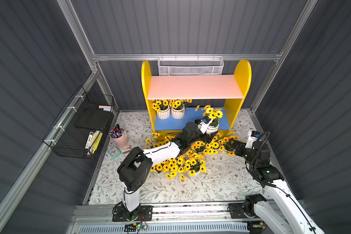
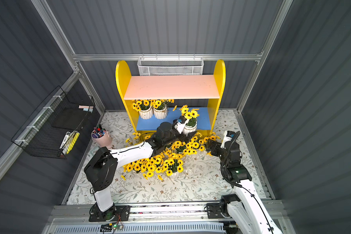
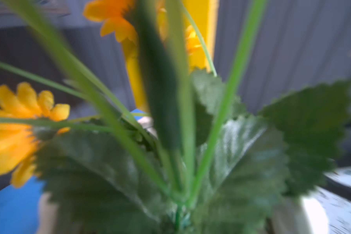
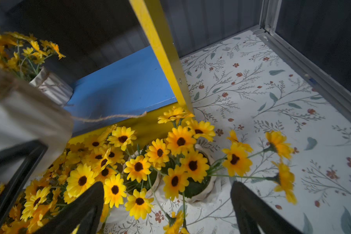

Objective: Take the sunflower pots off the shelves
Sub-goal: Place the sunflower pot at the center of the board.

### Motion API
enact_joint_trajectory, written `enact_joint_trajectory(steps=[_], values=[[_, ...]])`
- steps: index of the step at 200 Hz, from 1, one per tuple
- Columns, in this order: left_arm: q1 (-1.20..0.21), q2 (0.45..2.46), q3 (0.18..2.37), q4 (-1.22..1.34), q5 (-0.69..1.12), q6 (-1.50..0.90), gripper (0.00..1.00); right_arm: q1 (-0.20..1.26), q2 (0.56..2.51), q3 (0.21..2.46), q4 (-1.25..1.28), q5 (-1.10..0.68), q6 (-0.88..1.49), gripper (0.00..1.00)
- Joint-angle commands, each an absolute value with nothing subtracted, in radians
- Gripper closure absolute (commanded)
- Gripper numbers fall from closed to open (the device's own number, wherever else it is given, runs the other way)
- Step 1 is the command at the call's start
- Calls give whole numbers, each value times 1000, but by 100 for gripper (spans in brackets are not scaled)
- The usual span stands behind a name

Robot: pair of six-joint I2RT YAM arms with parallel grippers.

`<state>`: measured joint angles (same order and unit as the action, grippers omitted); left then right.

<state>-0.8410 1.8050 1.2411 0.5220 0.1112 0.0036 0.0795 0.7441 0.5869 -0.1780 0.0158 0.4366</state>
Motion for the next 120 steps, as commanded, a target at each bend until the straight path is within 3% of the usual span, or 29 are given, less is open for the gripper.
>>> enact_joint_trajectory(steps=[1,50,86,120], values=[[-906,1682,1173,587,90,54,100,-17,733,639,-264,-48,520,1],[-1104,1583,973,629,-39,39,100,-281,761,655,-263,-262,608,1],[-1221,1670,937,725,-89,1,100,-445,773,637,-206,-432,670,1],[-1266,1826,941,872,-97,-72,100,-479,774,638,-188,-491,670,1]])
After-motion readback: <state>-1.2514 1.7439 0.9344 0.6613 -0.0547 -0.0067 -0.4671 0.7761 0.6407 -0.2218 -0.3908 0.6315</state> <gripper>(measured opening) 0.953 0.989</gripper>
